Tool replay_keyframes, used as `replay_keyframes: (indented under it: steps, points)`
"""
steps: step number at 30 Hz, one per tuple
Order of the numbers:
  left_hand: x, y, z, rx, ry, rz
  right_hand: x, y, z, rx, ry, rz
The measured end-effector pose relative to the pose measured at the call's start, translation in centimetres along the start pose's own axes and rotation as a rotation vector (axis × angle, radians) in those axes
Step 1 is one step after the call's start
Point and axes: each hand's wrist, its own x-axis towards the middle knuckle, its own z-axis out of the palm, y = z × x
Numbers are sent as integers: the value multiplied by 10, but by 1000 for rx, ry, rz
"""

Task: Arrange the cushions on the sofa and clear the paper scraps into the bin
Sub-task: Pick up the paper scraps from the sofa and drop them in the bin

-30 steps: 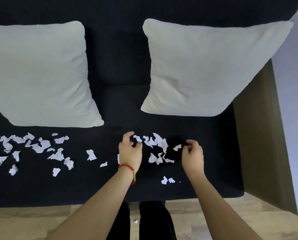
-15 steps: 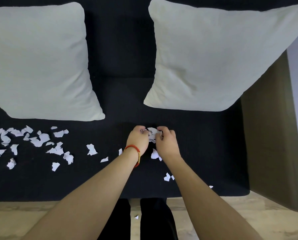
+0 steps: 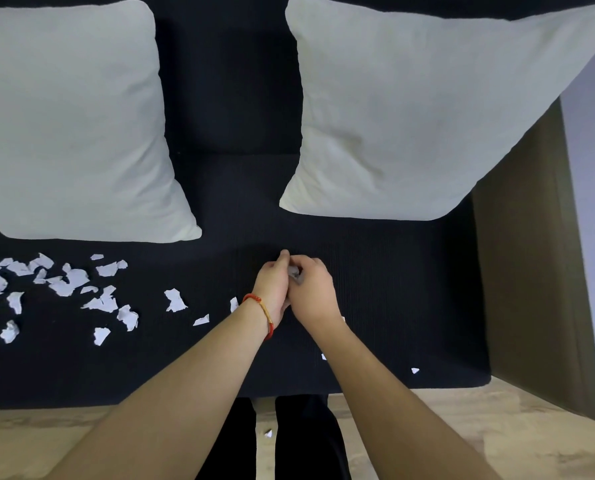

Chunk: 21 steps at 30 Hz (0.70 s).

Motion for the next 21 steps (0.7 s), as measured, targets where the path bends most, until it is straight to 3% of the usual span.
replay_keyframes:
  steps: [6, 15, 21]
  points:
    - [-10, 2, -2, -328, -105, -187, -9, -10, -4, 30, 22, 32]
    - [-10, 5, -18, -457, -218, -231, -30, -26, -5, 129, -168, 45]
    - [-14, 4, -20, -498, -239, -193, -26, -33, -17, 79, -10, -27]
